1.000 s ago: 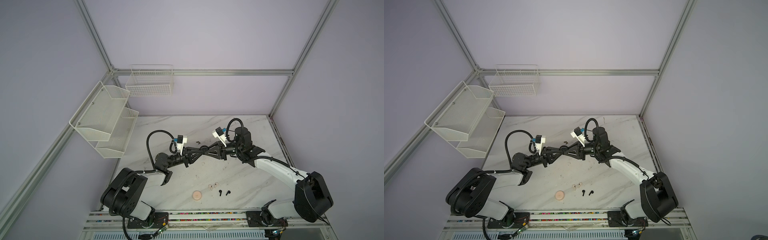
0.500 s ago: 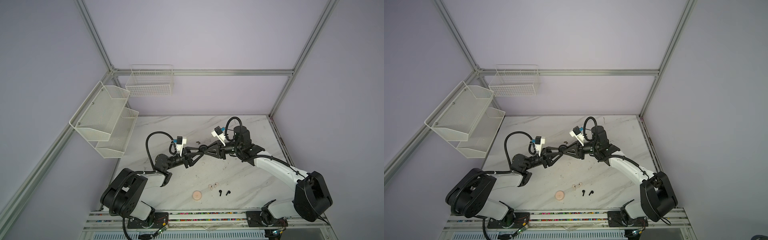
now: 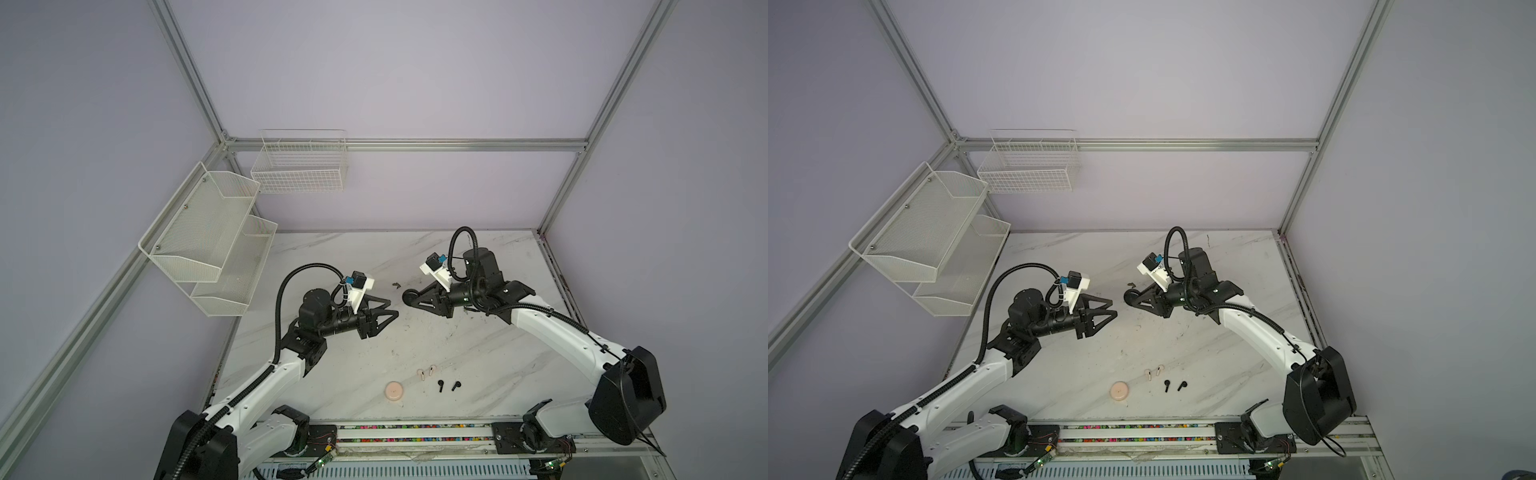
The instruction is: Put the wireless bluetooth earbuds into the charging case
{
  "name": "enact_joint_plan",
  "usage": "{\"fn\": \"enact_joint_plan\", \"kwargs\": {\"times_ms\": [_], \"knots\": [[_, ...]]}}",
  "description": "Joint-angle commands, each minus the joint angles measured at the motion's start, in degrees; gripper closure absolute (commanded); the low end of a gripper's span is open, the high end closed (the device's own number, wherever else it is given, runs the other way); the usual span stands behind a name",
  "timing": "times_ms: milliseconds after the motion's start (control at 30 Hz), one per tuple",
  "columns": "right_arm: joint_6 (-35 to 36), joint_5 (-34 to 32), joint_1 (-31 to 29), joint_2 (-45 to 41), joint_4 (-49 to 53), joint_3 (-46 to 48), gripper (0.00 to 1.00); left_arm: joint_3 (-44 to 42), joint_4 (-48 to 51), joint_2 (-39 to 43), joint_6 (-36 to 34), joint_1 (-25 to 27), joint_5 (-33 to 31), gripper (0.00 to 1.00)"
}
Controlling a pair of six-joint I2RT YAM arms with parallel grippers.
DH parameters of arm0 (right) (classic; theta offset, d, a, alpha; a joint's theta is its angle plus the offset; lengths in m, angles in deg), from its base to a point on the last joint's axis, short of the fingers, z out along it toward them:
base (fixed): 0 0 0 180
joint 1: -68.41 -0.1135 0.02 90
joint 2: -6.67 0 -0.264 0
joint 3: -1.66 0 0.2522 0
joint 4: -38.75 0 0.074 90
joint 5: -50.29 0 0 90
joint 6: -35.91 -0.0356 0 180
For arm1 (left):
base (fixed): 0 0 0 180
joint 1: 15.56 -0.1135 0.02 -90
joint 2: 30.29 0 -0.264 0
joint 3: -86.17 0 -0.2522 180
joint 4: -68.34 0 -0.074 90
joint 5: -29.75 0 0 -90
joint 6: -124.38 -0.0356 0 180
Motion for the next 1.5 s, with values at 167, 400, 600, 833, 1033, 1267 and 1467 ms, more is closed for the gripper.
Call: {"fn": "enact_joint_plan", "kwargs": {"times_ms": [167, 400, 600, 833, 1033, 1267, 1467], "knots": [[11.7, 2.2, -2.6, 0.6, 9.4, -1.6, 0.97, 11.0, 21.8, -5.1, -26.5, -0.6, 7.5, 0.46], [13.6, 3.4, -4.9, 2.9, 11.1, -2.0, 0.98, 10.3, 21.5, -6.1, -28.0, -0.5, 11.4, 0.46], [13.7, 3.3, -5.4, 3.5, 10.8, -1.6, 0.98, 8.5, 17.4, -4.8, -26.5, -0.5, 12.2, 0.48], [15.4, 3.6, -5.4, 5.5, 12.8, -3.5, 0.99, 8.0, 14.4, -5.7, -24.9, -0.5, 13.9, 0.52], [15.4, 4.3, -5.5, 5.7, 12.7, -4.3, 1.00, 8.4, 17.2, -7.4, -25.0, -0.5, 13.8, 0.50], [15.1, 4.2, -5.5, 4.8, 11.6, -4.3, 1.00, 9.1, 18.4, -9.1, -24.5, -0.5, 14.6, 0.49], [15.3, 4.9, -5.5, 5.6, 11.5, -4.4, 1.00, 9.7, 17.8, -9.8, -24.4, -0.5, 14.9, 0.56]]}}
